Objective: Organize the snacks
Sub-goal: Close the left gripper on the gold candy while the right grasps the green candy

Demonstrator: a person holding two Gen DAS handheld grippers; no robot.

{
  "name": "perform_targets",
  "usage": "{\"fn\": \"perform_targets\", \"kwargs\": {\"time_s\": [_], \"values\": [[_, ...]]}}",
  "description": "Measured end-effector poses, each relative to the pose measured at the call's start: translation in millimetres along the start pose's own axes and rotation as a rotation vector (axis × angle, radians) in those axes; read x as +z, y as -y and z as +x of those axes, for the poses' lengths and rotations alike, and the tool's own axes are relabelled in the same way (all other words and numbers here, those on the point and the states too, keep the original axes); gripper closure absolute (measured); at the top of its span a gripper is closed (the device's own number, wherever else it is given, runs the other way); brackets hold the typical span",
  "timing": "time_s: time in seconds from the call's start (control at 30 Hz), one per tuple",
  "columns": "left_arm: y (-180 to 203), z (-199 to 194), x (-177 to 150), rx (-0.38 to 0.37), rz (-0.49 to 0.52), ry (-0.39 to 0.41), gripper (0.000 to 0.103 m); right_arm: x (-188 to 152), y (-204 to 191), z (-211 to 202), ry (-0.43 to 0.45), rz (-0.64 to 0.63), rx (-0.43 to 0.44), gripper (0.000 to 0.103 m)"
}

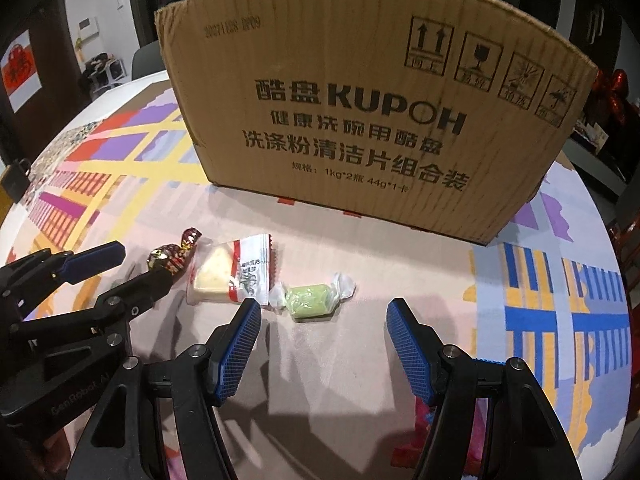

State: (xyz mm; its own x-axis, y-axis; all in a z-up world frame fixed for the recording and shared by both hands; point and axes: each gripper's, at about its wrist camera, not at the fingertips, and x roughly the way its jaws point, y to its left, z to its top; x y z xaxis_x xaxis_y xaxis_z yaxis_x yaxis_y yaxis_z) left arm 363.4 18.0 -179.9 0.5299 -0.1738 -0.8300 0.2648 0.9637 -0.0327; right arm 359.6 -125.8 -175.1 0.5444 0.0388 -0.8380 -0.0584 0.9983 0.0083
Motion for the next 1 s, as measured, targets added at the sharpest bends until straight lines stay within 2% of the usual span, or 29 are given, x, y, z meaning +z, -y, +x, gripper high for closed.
{"fn": "perform_targets", "kwargs": {"time_s": [0.07,0.13,0.23,0.3,0.37,0.4,0.43,0.57,1.0], "values": [[1,4,0,-0.019,-0.005,-0.006,0.055,0,0,3,-0.005,0.002,0.001,0.037],[2,7,1,-0.018,-0.004,-0.013,0.061,0,1,8,-0.015,0.005,0.008,0.044],[3,9,2,-0.016,0.0,-0.009,0.061,1,1,11,-0.012,-0.001,-0.001,0.051],[4,10,3,-0.015,0.003,-0.007,0.062,3,2,12,-0.009,0.003,0.006,0.051],[4,11,4,-0.009,0.006,-0.004,0.067,4,3,13,-0.006,0.004,0.008,0.052],[4,11,4,-0.008,0.008,-0.001,0.074,5,3,14,-0.004,0.005,0.009,0.053],[4,11,5,-0.005,0.009,-0.001,0.082,5,3,14,-0.002,0.005,0.009,0.057],[5,11,4,-0.007,0.008,-0.002,0.084,5,3,13,0.016,-0.016,0.016,0.075],[7,-2,1,0.002,-0.016,0.002,0.084,2,10,-2,0.033,-0.007,0.04,0.077]]}}
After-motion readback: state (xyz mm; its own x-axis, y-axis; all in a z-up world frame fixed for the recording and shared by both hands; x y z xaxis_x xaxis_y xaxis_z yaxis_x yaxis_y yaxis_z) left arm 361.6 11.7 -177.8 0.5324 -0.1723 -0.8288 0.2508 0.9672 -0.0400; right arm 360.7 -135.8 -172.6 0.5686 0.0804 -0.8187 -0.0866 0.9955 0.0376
